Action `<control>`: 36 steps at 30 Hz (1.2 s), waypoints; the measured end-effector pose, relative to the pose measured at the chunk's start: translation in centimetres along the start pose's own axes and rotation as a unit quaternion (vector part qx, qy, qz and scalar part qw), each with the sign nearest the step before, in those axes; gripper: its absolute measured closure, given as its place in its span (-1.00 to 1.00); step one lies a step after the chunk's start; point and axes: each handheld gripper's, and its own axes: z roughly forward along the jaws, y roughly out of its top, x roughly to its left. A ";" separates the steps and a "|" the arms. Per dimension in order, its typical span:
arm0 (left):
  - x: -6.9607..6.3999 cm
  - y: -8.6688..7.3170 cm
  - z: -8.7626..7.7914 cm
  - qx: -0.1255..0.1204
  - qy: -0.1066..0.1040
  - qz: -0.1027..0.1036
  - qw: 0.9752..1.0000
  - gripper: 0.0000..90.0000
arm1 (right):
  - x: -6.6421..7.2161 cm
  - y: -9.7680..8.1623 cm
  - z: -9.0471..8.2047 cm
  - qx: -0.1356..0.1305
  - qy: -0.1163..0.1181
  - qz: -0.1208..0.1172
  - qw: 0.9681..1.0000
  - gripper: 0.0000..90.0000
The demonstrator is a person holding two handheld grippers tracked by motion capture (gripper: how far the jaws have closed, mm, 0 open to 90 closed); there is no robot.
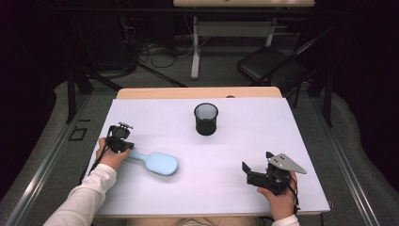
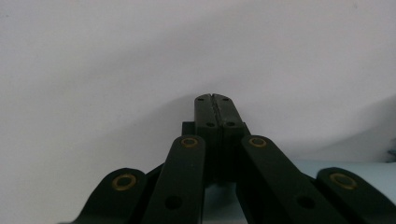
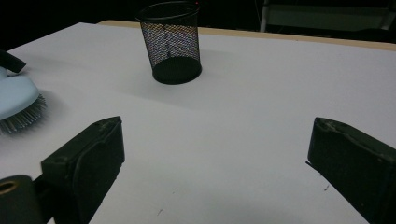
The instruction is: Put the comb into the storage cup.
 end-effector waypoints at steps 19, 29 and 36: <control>0.3 -1.9 -0.8 0.013 -0.010 0.017 1.000 1.00 | 0.1 0.0 0.0 0.007 0.002 0.003 1.000 -0.92; 0.3 -3.3 -1.5 0.011 -0.022 0.026 0.999 1.00 | 0.2 -0.1 0.1 0.008 0.003 0.002 1.000 -0.91; 0.5 -4.3 -1.9 0.011 -0.029 0.027 0.999 1.00 | 0.4 -0.1 0.2 0.006 0.005 0.002 1.000 -0.90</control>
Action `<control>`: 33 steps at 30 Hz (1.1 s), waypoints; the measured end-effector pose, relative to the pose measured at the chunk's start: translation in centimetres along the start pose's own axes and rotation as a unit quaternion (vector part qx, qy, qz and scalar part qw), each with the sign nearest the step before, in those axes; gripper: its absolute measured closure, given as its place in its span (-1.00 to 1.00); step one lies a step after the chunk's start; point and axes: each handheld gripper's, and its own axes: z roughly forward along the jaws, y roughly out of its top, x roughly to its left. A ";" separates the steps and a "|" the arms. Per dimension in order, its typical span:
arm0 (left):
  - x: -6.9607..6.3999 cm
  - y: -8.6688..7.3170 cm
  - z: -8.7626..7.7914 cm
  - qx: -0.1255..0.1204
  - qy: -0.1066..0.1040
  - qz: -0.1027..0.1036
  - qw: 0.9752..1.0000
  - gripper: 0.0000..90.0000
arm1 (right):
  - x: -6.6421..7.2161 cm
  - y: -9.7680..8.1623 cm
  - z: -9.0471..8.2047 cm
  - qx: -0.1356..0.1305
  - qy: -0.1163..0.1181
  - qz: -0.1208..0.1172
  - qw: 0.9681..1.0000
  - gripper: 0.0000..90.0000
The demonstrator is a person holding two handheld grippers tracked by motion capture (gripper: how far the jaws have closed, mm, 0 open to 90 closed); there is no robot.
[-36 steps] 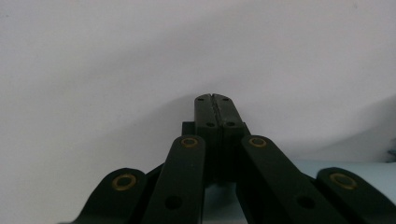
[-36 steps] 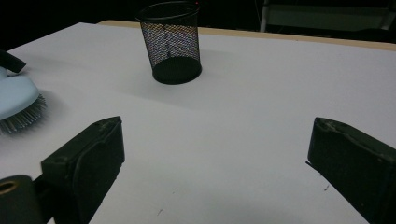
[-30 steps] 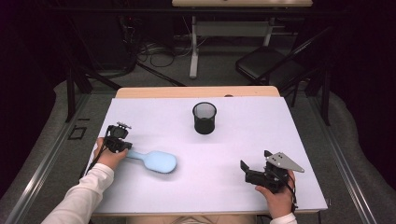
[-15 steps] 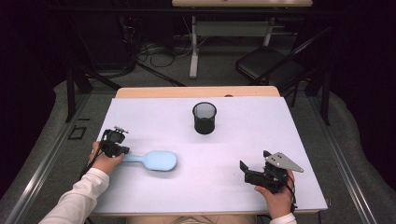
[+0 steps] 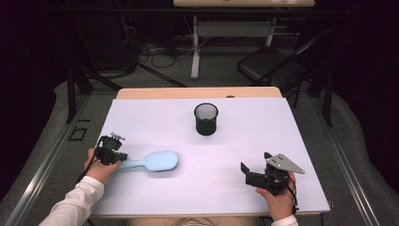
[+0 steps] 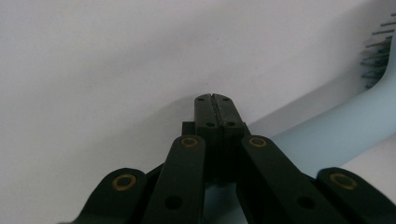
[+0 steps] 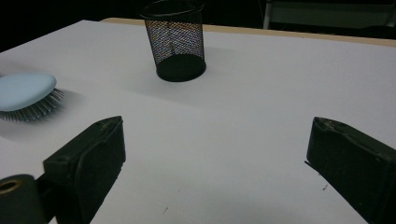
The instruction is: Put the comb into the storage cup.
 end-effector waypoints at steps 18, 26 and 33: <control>-0.9 -2.2 -1.0 0.002 -0.019 0.012 1.000 1.00 | 0.1 0.0 0.0 0.003 0.001 -0.001 1.000 -0.89; -1.6 -2.8 -1.3 0.004 -0.029 0.025 0.999 1.00 | 0.1 0.0 0.0 0.003 0.001 -0.001 1.000 -0.89; -2.3 -3.3 -1.5 0.005 -0.036 0.033 0.999 1.00 | 0.1 0.0 0.0 0.003 0.002 -0.002 1.000 -0.89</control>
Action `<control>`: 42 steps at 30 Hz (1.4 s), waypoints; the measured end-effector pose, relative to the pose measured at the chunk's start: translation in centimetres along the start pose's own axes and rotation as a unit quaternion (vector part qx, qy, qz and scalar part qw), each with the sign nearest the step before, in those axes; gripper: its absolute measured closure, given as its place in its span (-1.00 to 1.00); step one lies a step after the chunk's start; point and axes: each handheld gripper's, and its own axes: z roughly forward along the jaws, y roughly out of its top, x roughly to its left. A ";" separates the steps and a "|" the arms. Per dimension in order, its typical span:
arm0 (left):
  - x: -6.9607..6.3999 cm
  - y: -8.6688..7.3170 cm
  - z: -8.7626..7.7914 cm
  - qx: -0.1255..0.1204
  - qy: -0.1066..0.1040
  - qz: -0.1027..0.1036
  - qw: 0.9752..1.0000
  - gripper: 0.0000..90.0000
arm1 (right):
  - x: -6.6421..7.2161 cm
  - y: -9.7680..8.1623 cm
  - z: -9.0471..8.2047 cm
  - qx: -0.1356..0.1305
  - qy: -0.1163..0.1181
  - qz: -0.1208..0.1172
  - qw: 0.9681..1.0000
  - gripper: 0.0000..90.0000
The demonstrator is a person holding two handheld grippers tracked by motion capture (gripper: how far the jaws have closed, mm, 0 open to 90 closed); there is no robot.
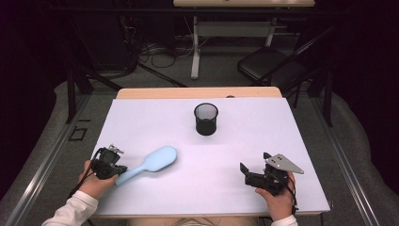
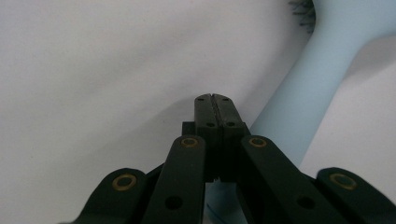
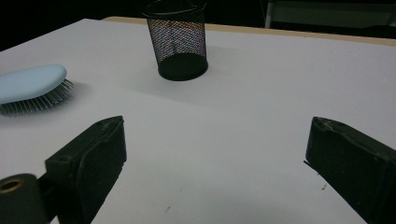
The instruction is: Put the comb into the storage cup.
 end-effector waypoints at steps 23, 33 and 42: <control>-1.3 -1.0 -0.4 0.001 -0.014 0.014 1.000 1.00 | 0.1 0.0 0.0 0.001 0.002 0.000 1.000 -0.89; -1.4 -1.3 -0.5 -0.001 -0.018 0.015 1.000 1.00 | 0.1 0.0 0.0 0.001 0.002 0.001 1.000 -0.89; -1.0 -1.0 -0.6 -0.007 -0.007 0.014 1.000 0.97 | 0.1 0.0 0.0 0.002 0.002 0.001 1.000 -0.89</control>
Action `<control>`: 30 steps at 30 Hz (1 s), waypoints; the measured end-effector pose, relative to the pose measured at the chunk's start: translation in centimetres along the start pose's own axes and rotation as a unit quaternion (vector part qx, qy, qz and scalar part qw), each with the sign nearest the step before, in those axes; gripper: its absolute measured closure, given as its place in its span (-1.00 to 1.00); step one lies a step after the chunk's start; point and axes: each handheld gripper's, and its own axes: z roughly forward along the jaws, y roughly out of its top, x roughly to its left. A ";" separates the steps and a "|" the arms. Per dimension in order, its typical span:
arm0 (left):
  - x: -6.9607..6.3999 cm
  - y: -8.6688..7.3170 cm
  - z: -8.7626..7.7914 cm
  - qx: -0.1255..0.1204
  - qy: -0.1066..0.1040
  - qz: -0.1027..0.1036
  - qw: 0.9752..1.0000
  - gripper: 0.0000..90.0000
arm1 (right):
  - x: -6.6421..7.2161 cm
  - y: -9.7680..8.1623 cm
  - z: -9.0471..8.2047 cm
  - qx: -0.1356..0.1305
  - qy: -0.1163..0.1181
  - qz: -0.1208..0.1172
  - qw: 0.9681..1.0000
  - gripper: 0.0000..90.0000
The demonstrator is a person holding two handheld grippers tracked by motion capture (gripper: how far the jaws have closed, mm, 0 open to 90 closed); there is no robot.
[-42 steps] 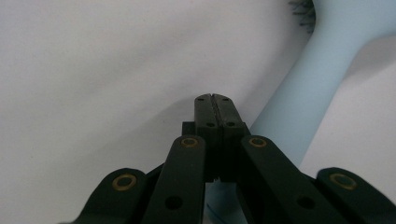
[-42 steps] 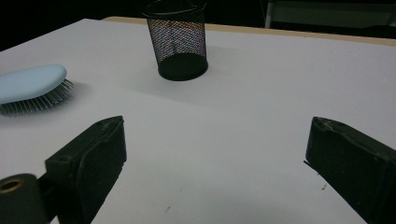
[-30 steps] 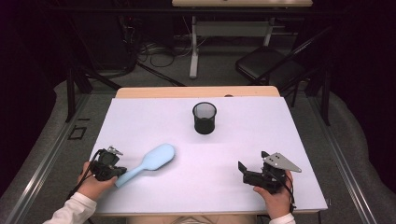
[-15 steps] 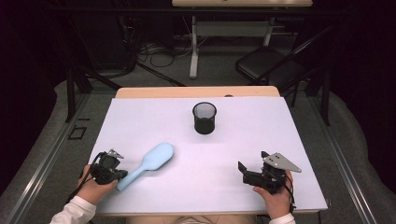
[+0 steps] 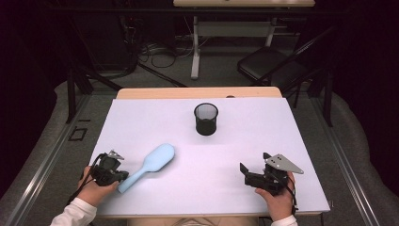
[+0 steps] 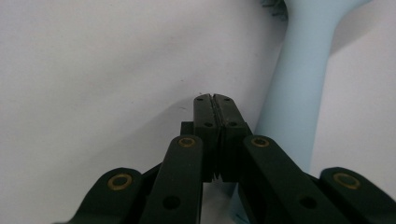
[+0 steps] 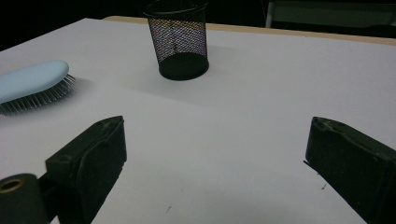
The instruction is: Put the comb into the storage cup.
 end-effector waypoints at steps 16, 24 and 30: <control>0.3 0.6 -1.5 -0.021 0.009 0.000 1.000 0.77 | 0.0 0.0 0.0 0.001 0.000 -0.002 1.000 -0.89; 0.2 0.9 -1.8 -0.031 0.015 -0.002 0.999 0.52 | 0.0 0.0 0.0 0.002 0.000 -0.002 1.000 -0.89; 0.0 1.2 -2.1 -0.035 0.014 -0.001 0.999 0.40 | 0.0 0.0 0.0 0.001 0.000 0.000 1.000 -0.89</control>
